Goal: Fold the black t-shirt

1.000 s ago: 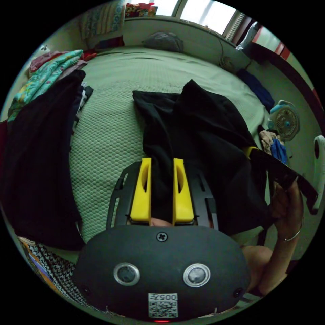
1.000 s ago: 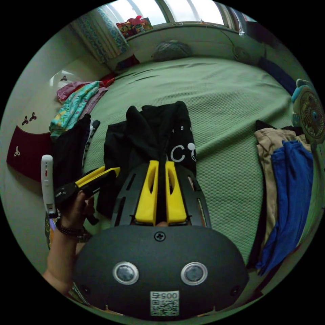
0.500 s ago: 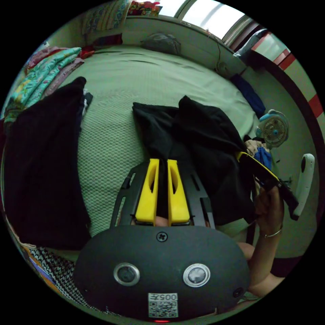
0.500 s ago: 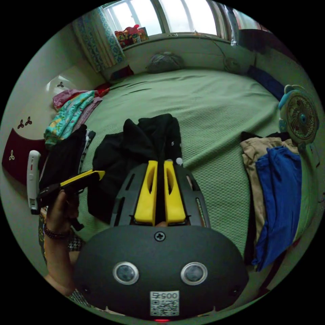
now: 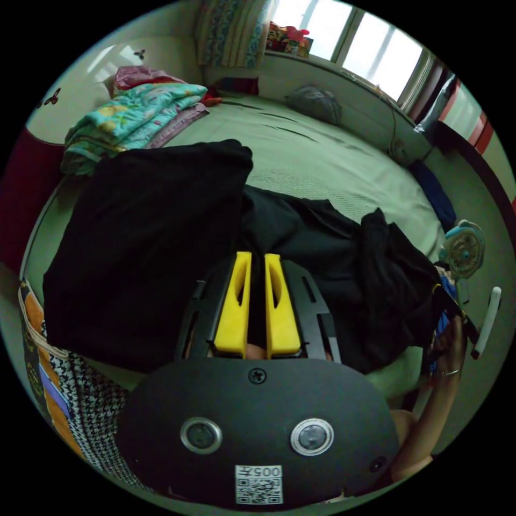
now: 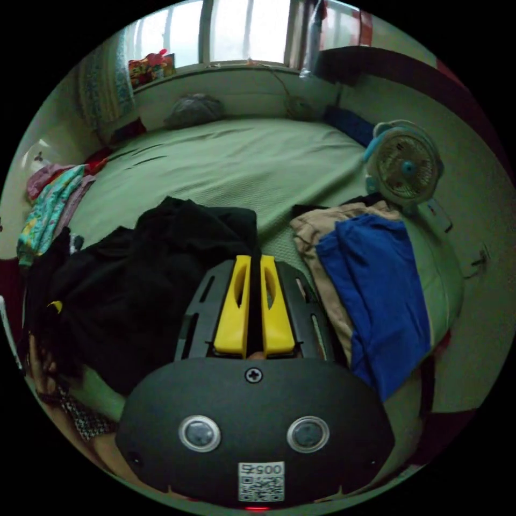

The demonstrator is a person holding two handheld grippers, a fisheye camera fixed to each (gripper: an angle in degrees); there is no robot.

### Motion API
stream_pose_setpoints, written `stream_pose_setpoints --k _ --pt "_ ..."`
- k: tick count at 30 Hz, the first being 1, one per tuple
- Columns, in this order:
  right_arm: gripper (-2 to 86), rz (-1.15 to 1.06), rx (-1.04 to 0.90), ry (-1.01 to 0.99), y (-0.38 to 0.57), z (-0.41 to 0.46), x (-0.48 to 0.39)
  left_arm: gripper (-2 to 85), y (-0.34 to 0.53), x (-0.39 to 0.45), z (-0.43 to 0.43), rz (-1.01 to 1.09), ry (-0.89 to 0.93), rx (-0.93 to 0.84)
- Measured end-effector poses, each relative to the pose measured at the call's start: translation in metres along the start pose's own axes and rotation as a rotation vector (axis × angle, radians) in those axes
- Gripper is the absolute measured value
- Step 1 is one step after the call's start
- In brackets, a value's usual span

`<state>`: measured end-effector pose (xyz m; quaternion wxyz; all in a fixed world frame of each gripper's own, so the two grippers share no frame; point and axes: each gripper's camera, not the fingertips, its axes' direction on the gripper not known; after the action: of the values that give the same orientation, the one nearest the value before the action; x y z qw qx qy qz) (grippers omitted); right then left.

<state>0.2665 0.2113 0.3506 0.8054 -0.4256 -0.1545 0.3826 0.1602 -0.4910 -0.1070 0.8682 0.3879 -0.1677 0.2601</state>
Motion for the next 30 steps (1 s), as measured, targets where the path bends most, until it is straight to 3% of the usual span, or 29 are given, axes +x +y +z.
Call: stream_pose_setpoints --k 8,21,27,30 --pt "2.6 0.108 -0.139 -0.093 0.003 0.014 0.043 6.1 0.007 0.000 -0.022 0.017 -0.024 -0.031" --pt "11.6 -0.068 -0.258 -0.263 0.055 -0.016 0.068 3.4 0.036 0.010 -0.071 0.116 0.088 -0.023" --pt "9.2 -0.139 -0.378 -0.210 0.083 0.002 0.061 0.9 0.049 0.027 -0.078 0.193 0.127 -0.055" --pt "1.6 -0.265 -0.320 -0.148 0.096 -0.007 0.048 -0.3 0.057 0.031 -0.082 0.212 0.135 -0.072"
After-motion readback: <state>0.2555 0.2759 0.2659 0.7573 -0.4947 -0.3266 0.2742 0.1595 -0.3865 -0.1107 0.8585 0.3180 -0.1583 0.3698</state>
